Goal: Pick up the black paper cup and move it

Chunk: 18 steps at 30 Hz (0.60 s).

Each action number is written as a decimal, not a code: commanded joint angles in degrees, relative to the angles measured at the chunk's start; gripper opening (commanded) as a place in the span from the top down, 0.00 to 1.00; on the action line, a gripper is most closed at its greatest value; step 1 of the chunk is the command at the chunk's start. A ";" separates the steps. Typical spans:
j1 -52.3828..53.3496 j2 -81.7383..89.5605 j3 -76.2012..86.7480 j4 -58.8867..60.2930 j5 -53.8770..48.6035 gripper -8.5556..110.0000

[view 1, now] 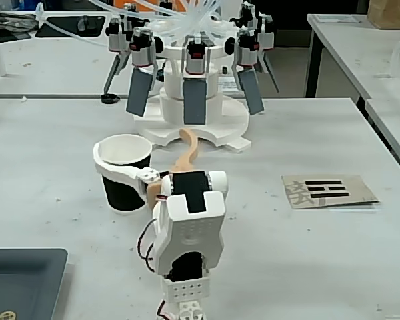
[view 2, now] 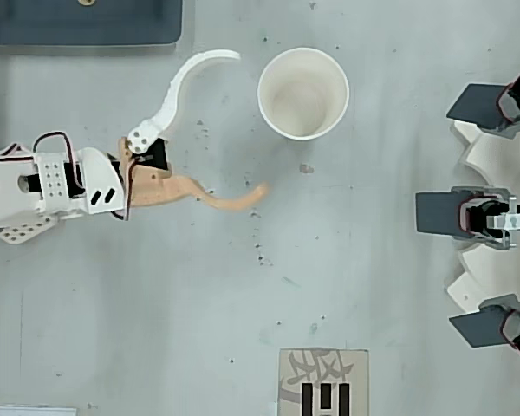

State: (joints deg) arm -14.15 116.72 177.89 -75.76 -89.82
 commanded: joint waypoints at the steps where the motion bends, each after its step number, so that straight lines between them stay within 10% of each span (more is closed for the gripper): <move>1: -1.05 -1.58 -1.76 -1.32 -0.53 0.56; 18: -2.64 -18.02 -18.81 -0.62 -0.18 0.56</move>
State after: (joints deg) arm -16.00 98.96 163.74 -75.76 -89.82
